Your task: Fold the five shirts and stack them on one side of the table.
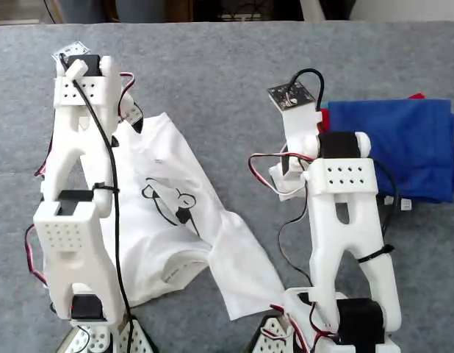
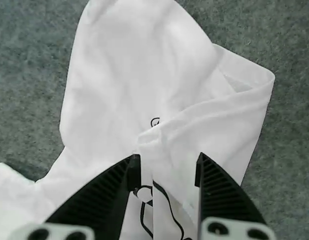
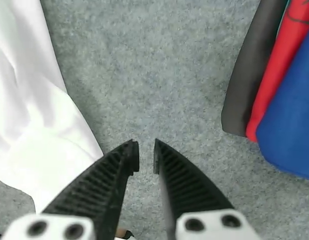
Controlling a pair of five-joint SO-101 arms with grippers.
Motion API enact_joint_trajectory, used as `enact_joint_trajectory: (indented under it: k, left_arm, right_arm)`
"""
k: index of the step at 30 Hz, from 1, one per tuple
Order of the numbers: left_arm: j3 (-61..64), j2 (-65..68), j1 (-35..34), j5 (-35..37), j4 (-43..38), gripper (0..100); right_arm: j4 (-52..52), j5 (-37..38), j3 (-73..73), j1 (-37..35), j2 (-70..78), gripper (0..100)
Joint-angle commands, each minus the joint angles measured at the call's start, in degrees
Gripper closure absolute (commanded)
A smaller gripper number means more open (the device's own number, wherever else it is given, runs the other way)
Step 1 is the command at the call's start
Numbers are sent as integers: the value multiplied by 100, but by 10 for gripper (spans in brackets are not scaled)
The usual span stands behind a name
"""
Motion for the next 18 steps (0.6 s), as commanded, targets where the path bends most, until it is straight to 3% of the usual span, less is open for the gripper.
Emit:
enact_joint_trajectory:
  k: [1,18]
  left_arm:
    - [444,-413,154,53,9,805]
    - [356,589,75,369,-281,819]
  right_arm:
    - [-62,35,-13,70,-163,930]
    - [-62,9,-4,88,-163,933]
